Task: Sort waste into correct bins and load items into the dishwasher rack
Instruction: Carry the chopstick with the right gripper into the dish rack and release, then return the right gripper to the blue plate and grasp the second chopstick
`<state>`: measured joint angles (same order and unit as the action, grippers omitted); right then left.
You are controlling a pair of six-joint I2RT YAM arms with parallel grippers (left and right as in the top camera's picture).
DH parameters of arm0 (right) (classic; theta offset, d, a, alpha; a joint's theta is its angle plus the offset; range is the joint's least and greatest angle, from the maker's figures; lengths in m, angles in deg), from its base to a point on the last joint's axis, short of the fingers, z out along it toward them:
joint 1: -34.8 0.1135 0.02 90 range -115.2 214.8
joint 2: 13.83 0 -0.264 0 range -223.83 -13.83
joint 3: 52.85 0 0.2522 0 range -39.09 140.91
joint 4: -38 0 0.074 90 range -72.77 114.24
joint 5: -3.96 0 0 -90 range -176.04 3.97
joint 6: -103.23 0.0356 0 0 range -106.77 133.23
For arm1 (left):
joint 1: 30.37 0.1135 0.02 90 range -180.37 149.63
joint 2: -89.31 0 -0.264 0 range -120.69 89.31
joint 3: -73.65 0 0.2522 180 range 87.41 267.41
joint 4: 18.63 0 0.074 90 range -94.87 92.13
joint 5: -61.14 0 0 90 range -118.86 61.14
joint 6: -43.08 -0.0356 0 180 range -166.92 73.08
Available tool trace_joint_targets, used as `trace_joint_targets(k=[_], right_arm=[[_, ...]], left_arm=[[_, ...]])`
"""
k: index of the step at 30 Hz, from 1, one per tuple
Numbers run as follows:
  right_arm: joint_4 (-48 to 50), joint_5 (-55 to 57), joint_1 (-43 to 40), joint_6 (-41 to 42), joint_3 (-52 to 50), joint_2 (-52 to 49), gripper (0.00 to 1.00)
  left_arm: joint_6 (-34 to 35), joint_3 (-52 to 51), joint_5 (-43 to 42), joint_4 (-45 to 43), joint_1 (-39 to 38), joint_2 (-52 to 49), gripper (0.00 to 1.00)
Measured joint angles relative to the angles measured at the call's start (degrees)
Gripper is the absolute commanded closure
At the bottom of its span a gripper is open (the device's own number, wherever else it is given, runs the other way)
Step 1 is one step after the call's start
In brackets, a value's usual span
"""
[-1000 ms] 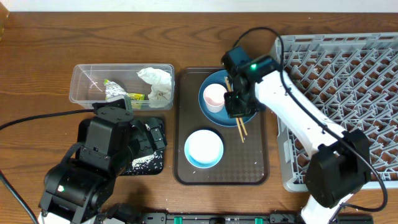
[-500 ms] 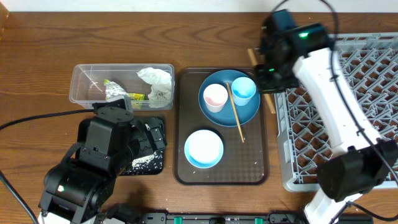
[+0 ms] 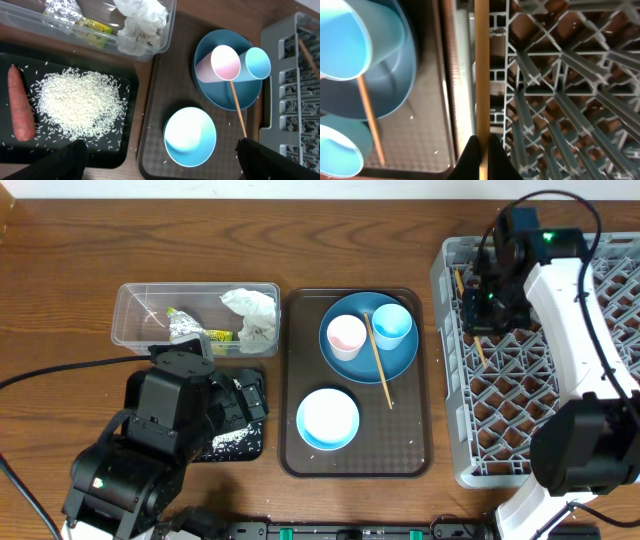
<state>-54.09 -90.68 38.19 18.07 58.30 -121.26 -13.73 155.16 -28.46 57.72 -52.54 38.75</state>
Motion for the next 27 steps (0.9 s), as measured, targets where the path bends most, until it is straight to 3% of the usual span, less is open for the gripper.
trace_joint_targets(k=[5, 7, 9, 12, 16, 23, 24, 25, 26, 27], right_arm=[[3.9, 0.4, 0.0, -0.4, -6.1, 0.0, 0.93], [4.9, 0.7, 0.0, -0.4, -7.7, 0.0, 0.82], [5.0, 0.9, 0.0, -0.5, -8.9, 0.0, 0.58], [4.6, 1.6, -0.1, -0.9, -9.1, 0.2, 0.47], [0.9, 1.6, 0.0, -1.1, -8.0, 0.1, 0.47], [-9.7, -1.0, 1.4, -0.7, 4.8, 0.3, 0.49], [-10.6, -1.2, 2.2, -0.4, 5.8, 0.4, 0.44], [-10.8, -1.6, 3.2, 0.2, 6.4, 0.5, 0.29], [-10.8, -2.3, 4.5, 0.9, 6.7, 0.6, 0.01], [-10.4, -3.1, 5.8, 1.2, 6.8, 0.7, 0.01]], left_arm=[[0.0, 0.0, 0.0, 0.0, 0.0, 0.0, 0.02], [0.0, 0.0, 0.0, 0.0, 0.0, 0.0, 0.02], [0.0, 0.0, 0.0, 0.0, 0.0, 0.0, 0.02], [0.0, 0.0, 0.0, 0.0, 0.0, 0.0, 0.02], [0.0, 0.0, 0.0, 0.0, 0.0, 0.0, 0.02], [0.0, 0.0, 0.0, 0.0, 0.0, 0.0, 0.02], [0.0, 0.0, 0.0, 0.0, 0.0, 0.0, 0.02], [0.0, 0.0, 0.0, 0.0, 0.0, 0.0, 0.02], [0.0, 0.0, 0.0, 0.0, 0.0, 0.0, 0.02], [0.0, 0.0, 0.0, 0.0, 0.0, 0.0, 0.02]])
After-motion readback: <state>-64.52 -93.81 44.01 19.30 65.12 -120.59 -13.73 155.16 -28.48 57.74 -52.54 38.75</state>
